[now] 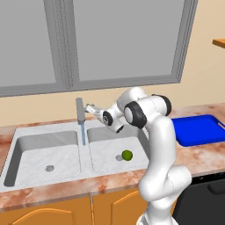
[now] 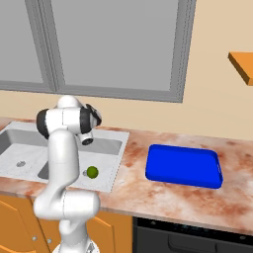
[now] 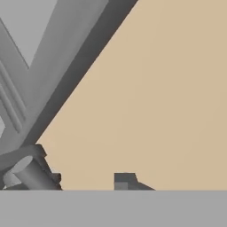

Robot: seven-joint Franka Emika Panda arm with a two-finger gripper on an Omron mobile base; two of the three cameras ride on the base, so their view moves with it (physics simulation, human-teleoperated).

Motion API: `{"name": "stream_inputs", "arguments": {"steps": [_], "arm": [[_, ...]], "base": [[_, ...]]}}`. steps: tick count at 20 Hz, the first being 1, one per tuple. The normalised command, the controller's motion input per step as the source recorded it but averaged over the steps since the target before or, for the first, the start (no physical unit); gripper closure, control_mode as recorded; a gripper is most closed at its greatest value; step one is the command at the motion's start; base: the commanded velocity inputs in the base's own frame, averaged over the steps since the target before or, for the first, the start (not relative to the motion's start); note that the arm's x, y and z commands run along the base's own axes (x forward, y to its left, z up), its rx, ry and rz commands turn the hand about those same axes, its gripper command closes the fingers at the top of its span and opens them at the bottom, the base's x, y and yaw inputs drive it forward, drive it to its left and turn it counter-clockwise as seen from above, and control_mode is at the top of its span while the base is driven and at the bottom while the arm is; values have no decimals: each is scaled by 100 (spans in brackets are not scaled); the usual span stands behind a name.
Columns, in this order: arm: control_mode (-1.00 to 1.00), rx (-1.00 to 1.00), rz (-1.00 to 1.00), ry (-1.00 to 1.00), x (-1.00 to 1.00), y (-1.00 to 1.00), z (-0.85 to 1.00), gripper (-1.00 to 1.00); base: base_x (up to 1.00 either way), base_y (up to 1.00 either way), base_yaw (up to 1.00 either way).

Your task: Pick up all produce items and place them in the sink. Turn on the sink faucet to wash them. Then turn the sink off and put them in the tray.

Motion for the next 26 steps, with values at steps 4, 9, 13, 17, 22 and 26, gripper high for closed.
{"name": "stream_inputs", "arguments": {"steps": [4,9,13,17,22,26], "arm": [[-100,0,6,3,13,0,0,100],[-100,-4,9,0,6,4,9,100],[-100,-5,10,0,5,5,8,100],[-100,-4,13,0,6,14,10,100],[-100,-2,15,0,9,22,10,100],[-100,-1,17,-3,12,34,16,100]], "base": [[0,0,0],[0,0,0],[0,0,0],[0,0,0],[0,0,0],[0,0,0]]}}
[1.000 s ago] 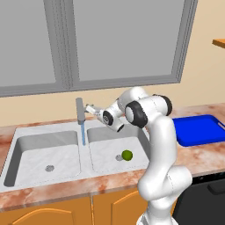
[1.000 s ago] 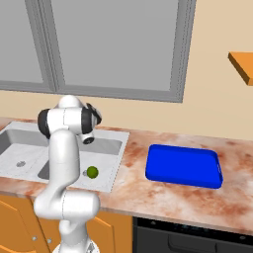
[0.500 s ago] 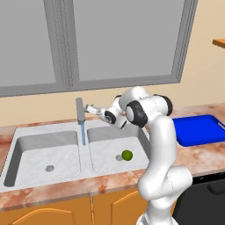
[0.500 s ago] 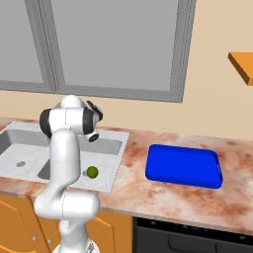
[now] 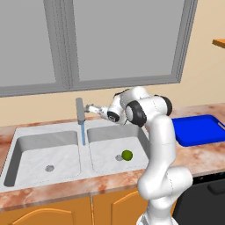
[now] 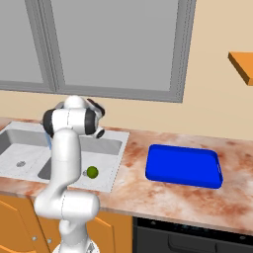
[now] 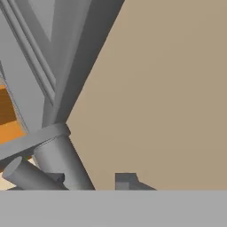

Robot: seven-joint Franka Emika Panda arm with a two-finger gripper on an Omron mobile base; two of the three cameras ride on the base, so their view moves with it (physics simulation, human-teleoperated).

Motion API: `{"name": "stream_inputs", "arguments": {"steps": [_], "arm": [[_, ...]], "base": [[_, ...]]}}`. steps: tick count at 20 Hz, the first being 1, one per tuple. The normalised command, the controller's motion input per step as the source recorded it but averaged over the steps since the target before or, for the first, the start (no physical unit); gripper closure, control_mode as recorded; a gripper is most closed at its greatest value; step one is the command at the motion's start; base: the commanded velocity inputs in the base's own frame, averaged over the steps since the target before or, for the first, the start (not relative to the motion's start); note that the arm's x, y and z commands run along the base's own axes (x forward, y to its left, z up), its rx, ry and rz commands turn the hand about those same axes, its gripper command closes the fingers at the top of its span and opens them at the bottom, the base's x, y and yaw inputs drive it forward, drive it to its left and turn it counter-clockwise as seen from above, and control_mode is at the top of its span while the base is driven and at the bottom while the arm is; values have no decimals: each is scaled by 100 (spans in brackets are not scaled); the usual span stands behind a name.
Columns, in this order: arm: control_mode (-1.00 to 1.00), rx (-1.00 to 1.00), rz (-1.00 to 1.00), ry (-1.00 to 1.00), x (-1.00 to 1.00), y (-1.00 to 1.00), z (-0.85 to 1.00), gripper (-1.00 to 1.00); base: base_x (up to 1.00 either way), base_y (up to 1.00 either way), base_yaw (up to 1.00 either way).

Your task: Pick up all produce items and place them in the sink. Turn on the sink faucet to wash them. Then turn the sink off and put them in the tray.

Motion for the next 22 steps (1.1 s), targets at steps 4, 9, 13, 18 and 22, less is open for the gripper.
{"name": "stream_inputs", "arguments": {"steps": [4,9,13,18,22], "arm": [[-100,-3,18,-4,10,55,34,100],[-100,-6,18,-2,3,64,38,100],[-100,-8,15,-5,0,70,47,100],[-100,-10,16,-10,0,72,49,100],[-100,-10,16,-12,0,73,47,100]], "base": [[0,0,0],[0,0,0],[0,0,0],[0,0,0],[0,0,0]]}}
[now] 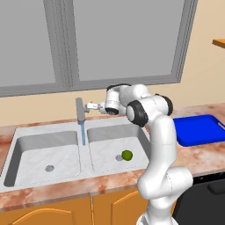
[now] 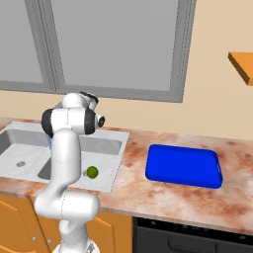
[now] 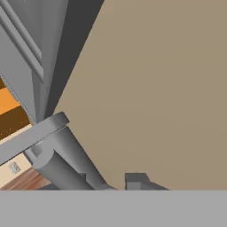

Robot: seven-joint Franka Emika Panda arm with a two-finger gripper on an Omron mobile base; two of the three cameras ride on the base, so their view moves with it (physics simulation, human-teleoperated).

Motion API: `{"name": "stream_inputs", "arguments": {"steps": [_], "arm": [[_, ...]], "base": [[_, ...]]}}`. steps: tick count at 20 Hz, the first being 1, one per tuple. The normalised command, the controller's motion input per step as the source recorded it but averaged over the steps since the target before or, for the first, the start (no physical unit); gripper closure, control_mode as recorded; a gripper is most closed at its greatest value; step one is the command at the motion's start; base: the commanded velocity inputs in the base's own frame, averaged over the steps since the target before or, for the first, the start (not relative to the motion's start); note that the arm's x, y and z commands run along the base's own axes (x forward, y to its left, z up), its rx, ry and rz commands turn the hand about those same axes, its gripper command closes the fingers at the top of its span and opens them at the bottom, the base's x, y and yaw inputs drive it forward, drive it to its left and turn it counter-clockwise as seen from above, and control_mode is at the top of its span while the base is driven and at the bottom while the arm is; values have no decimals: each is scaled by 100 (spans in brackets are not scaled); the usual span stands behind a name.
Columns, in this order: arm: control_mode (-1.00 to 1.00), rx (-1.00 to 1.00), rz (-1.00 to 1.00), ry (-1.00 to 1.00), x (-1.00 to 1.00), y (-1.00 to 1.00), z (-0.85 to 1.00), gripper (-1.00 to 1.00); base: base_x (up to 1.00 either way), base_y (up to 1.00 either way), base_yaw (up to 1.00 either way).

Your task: Pick up all produce items and place them in the sink. Turn on the sink faucet to wash them. Then turn the sink off and put them in the tray.

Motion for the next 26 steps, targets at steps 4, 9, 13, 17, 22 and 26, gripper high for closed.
{"name": "stream_inputs", "arguments": {"steps": [4,9,13,17,22,26], "arm": [[-100,-11,18,-15,0,71,42,100],[-100,-11,21,-19,-3,79,33,100],[-100,-10,22,-17,-19,55,16,100],[-100,-3,18,-17,-44,0,0,-100],[-100,0,19,-16,-24,-7,2,-100],[-100,0,22,-22,-9,0,25,-100]], "base": [[0,0,0],[0,0,0],[0,0,0],[0,0,0],[0,0,0],[0,0,0]]}}
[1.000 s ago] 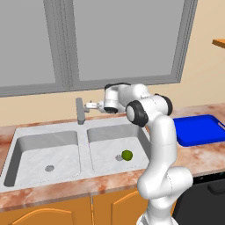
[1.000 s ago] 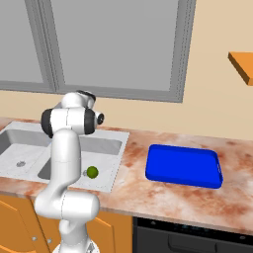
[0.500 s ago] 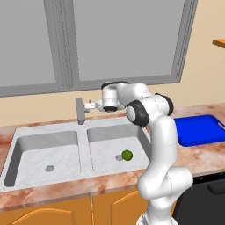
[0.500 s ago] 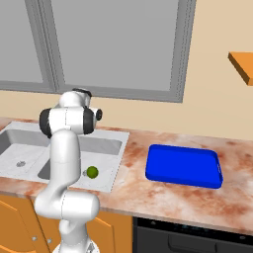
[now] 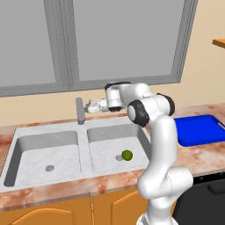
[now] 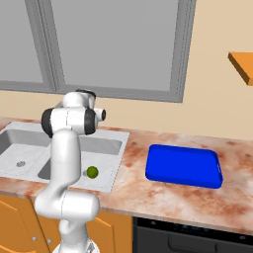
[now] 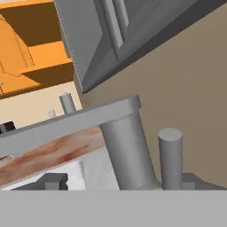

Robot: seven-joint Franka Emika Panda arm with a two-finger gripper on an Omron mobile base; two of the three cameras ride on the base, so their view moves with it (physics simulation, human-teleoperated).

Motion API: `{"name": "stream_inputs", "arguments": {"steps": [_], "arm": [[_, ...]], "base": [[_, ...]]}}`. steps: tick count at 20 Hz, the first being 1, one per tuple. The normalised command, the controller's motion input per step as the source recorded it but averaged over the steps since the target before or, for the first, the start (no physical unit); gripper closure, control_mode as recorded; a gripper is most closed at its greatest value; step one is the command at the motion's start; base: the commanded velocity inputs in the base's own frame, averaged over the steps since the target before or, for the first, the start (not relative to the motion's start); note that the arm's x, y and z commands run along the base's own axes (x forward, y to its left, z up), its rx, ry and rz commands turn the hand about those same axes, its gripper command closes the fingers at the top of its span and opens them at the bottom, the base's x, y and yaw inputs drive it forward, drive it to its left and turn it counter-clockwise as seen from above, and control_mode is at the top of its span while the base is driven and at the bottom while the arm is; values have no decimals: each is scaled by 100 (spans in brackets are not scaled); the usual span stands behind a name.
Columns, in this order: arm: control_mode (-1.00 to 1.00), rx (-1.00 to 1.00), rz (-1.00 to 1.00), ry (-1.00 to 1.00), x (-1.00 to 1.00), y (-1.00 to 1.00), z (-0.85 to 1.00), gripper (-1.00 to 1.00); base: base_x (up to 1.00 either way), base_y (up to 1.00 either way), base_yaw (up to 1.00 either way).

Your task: Pick up all produce items and place them in the sink. Turn on the sink faucet to wash them. Then turn the sink off and put them in the tray.

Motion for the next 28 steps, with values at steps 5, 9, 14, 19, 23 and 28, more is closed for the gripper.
{"name": "stream_inputs", "arguments": {"steps": [5,9,14,19,23,28], "arm": [[-100,0,20,-24,-12,0,48,-100],[-100,-3,17,-25,-17,0,69,-100],[-100,-4,15,-27,-16,0,81,-100],[-100,-3,7,-15,-8,0,50,-100],[-100,0,0,0,0,0,3,-100],[-100,0,0,0,0,0,46,-100]], "base": [[0,0,0],[0,0,0],[0,0,0],[0,0,0],[0,0,0],[0,0,0]]}}
